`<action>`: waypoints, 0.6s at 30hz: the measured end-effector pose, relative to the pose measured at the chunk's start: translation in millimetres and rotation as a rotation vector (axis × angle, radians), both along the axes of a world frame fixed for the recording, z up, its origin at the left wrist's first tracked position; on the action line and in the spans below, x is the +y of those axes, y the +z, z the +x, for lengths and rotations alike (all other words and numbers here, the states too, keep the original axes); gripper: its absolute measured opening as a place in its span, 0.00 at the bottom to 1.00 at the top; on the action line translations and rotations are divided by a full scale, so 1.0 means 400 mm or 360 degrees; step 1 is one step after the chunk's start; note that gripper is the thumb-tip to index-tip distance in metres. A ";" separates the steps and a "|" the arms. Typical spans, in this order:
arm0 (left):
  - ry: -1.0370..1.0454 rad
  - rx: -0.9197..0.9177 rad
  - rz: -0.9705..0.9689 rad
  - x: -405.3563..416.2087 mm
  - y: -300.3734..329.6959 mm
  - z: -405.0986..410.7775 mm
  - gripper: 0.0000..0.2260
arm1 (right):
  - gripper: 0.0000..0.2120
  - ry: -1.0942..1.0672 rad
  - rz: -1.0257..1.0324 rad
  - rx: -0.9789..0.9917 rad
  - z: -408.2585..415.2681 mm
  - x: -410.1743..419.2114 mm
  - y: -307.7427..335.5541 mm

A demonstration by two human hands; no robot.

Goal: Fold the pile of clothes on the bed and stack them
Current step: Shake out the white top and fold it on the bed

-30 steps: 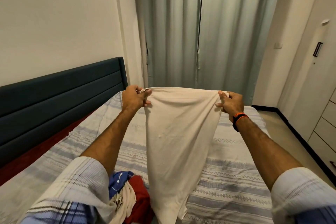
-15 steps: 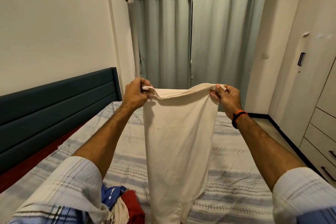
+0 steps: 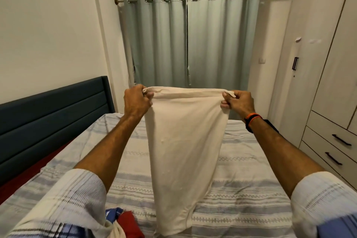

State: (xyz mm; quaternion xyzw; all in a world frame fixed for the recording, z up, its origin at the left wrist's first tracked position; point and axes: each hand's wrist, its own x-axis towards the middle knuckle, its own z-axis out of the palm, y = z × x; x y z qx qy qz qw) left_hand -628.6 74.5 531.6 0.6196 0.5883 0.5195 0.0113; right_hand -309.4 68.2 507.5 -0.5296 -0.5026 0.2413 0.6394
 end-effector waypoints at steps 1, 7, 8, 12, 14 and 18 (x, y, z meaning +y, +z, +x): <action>-0.0002 0.0007 -0.0067 0.001 -0.007 0.007 0.08 | 0.09 0.0012 -0.0038 0.0012 0.003 -0.006 -0.003; -0.0092 -0.0243 -0.0124 0.018 0.018 0.042 0.11 | 0.07 -0.0076 0.0070 0.0088 0.020 -0.020 0.046; -0.0091 -0.0251 -0.0094 0.023 0.027 0.047 0.12 | 0.08 -0.0091 0.0081 0.0086 0.021 -0.020 0.054; -0.0140 -0.0252 -0.0086 0.035 0.010 0.066 0.11 | 0.09 -0.0087 0.0004 0.0075 0.032 -0.028 0.053; -0.0146 -0.0264 -0.0079 0.036 -0.006 0.071 0.11 | 0.09 -0.0153 0.0034 0.0068 0.046 -0.035 0.047; -0.0193 -0.0287 -0.0067 0.047 -0.009 0.080 0.09 | 0.08 -0.0181 0.0017 -0.0012 0.061 -0.048 0.038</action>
